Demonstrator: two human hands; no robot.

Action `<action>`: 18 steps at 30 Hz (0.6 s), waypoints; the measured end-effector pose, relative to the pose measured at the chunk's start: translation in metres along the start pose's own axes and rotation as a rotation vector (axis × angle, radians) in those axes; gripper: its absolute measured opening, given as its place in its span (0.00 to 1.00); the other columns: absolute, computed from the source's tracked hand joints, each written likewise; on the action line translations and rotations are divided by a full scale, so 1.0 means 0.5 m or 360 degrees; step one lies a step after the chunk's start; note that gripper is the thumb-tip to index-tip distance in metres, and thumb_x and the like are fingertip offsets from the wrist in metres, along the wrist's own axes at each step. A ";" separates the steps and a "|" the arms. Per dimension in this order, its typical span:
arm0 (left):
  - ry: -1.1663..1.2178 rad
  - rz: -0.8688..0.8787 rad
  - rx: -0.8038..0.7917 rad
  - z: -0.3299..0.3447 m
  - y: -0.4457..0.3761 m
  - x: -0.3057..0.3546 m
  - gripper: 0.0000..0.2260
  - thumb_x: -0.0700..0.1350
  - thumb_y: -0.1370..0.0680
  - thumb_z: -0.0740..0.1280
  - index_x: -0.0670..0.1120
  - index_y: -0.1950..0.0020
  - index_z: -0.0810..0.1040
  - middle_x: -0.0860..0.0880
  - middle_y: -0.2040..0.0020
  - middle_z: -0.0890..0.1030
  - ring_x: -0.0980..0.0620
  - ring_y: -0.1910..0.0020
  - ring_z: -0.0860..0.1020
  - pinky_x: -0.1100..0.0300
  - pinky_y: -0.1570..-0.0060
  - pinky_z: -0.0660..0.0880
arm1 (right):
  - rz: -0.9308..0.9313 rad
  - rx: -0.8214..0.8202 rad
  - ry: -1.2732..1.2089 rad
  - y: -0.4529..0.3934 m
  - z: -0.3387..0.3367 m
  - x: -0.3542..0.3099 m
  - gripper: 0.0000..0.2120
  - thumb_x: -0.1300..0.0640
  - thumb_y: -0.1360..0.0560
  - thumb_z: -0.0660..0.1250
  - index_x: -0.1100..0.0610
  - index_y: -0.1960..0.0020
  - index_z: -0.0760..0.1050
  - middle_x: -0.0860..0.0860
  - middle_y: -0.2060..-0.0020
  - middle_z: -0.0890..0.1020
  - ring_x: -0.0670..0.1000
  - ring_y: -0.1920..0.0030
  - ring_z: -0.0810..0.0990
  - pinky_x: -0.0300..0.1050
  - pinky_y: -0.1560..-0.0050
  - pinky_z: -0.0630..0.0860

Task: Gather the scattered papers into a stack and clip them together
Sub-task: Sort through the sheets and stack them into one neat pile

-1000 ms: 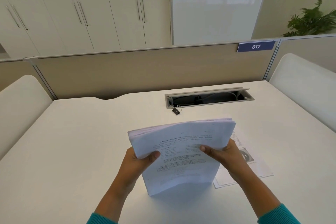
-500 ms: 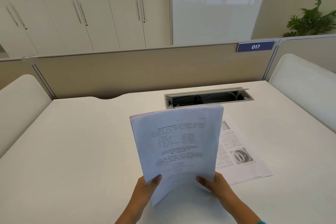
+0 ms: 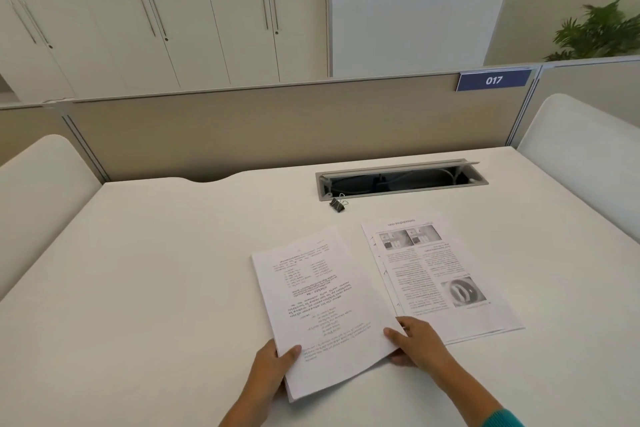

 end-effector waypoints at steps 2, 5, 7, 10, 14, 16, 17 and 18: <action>0.0020 -0.0019 -0.0014 -0.001 -0.004 -0.003 0.13 0.39 0.24 0.67 0.40 0.40 0.74 0.42 0.45 0.81 0.43 0.49 0.80 0.55 0.56 0.77 | -0.0081 0.0181 0.0153 -0.001 -0.028 -0.014 0.04 0.58 0.26 0.67 0.55 0.51 0.77 0.52 0.61 0.83 0.49 0.70 0.82 0.38 0.71 0.79; 0.0030 -0.0015 -0.0032 -0.001 -0.008 -0.008 0.14 0.39 0.25 0.67 0.39 0.40 0.74 0.41 0.45 0.81 0.43 0.48 0.80 0.54 0.52 0.77 | -0.0231 0.0560 0.0243 0.008 -0.100 -0.035 0.04 0.57 0.25 0.65 0.55 0.52 0.78 0.49 0.67 0.82 0.47 0.71 0.79 0.39 0.71 0.76; 0.0040 -0.0008 -0.0031 0.000 -0.009 -0.009 0.14 0.38 0.25 0.67 0.39 0.39 0.74 0.41 0.44 0.81 0.42 0.48 0.80 0.53 0.51 0.77 | -0.0293 0.0817 0.0484 0.016 -0.156 -0.041 0.06 0.53 0.26 0.66 0.53 0.50 0.77 0.48 0.61 0.82 0.50 0.62 0.79 0.42 0.63 0.74; 0.0034 0.0009 -0.0022 0.001 -0.010 -0.010 0.14 0.38 0.25 0.67 0.39 0.39 0.74 0.42 0.45 0.81 0.43 0.48 0.80 0.55 0.55 0.77 | -0.0258 0.1006 0.0898 0.012 -0.214 -0.034 0.17 0.49 0.27 0.68 0.53 0.41 0.74 0.53 0.44 0.79 0.56 0.44 0.74 0.50 0.46 0.73; -0.0062 0.0090 0.0003 0.003 -0.010 -0.005 0.14 0.39 0.25 0.68 0.40 0.40 0.74 0.44 0.47 0.82 0.46 0.51 0.81 0.60 0.61 0.77 | 0.0182 0.1024 0.1171 -0.002 -0.257 0.005 0.35 0.38 0.30 0.65 0.53 0.30 0.59 0.58 0.29 0.63 0.60 0.31 0.61 0.58 0.32 0.63; -0.0105 0.0120 0.0002 0.004 -0.009 -0.003 0.14 0.39 0.25 0.68 0.40 0.40 0.74 0.44 0.47 0.82 0.46 0.51 0.81 0.59 0.59 0.77 | 0.0376 0.1054 0.1140 0.000 -0.270 0.026 0.42 0.33 0.32 0.62 0.52 0.27 0.51 0.59 0.28 0.59 0.61 0.29 0.59 0.59 0.32 0.61; -0.0114 0.0124 0.0000 0.005 -0.009 -0.003 0.14 0.39 0.25 0.68 0.40 0.39 0.74 0.44 0.47 0.82 0.45 0.51 0.81 0.57 0.56 0.77 | 0.0415 0.1066 0.1136 0.001 -0.273 0.030 0.44 0.31 0.33 0.61 0.52 0.27 0.49 0.59 0.29 0.60 0.60 0.30 0.59 0.59 0.33 0.62; -0.0116 0.0122 0.0000 0.005 -0.008 -0.004 0.14 0.39 0.25 0.68 0.40 0.39 0.74 0.43 0.46 0.82 0.45 0.50 0.81 0.56 0.55 0.78 | 0.0426 0.1074 0.1139 0.001 -0.274 0.030 0.45 0.31 0.33 0.61 0.52 0.27 0.48 0.59 0.30 0.62 0.60 0.31 0.61 0.59 0.35 0.64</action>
Point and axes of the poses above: each hand's wrist, its own y-axis away from the middle knuckle, its own z-axis out of the palm, x = y × z, the point moved 7 cm from there along -y, towards the middle knuckle
